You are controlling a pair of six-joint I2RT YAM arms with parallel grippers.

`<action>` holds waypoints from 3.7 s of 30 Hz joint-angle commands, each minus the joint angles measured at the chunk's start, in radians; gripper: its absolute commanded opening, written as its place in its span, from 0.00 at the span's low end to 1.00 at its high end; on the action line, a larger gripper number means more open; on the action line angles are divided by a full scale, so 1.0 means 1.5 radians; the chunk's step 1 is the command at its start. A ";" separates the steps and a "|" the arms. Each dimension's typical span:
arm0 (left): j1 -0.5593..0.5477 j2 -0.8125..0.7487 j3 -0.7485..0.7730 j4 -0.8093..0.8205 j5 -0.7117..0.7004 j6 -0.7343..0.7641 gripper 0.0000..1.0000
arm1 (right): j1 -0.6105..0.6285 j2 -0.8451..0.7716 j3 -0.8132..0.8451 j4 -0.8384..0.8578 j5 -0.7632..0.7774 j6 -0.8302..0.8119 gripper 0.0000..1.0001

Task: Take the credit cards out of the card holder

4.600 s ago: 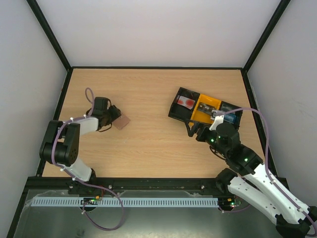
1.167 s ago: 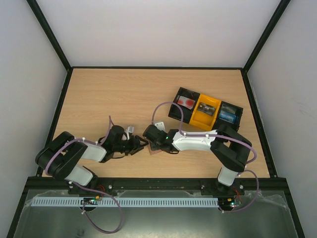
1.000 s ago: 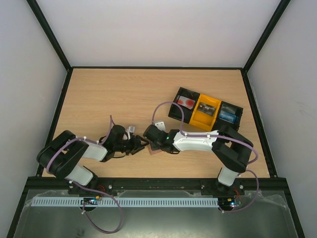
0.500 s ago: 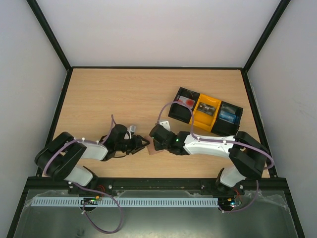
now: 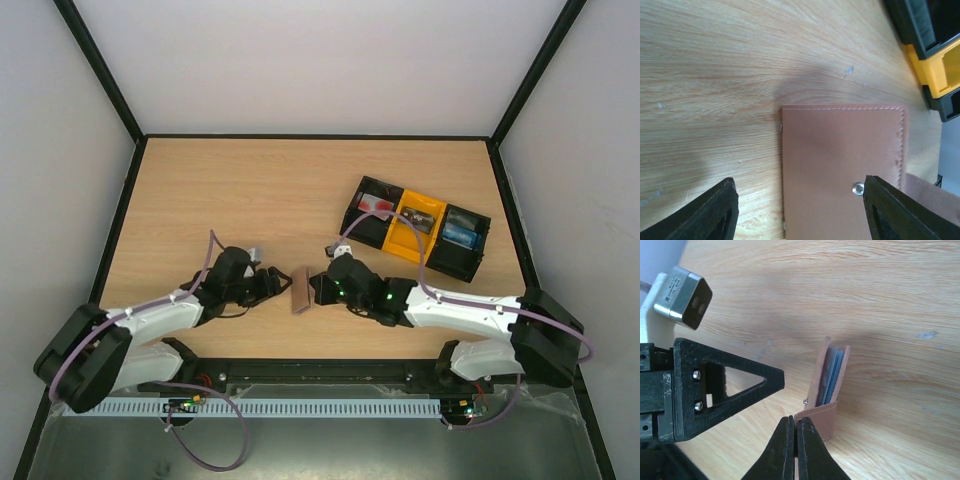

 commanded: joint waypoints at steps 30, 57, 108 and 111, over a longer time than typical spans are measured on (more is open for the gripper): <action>0.002 -0.130 0.011 -0.121 -0.031 0.016 0.77 | 0.002 -0.007 -0.048 0.146 -0.093 0.044 0.02; 0.008 -0.092 -0.007 -0.100 -0.036 0.029 0.43 | 0.001 -0.073 -0.099 0.004 0.050 0.079 0.02; 0.007 -0.131 -0.039 -0.048 0.037 -0.011 0.03 | 0.005 0.187 0.000 0.132 -0.154 0.099 0.81; 0.006 -0.131 -0.038 -0.050 0.041 -0.010 0.03 | 0.005 0.201 0.000 0.131 -0.154 0.094 0.79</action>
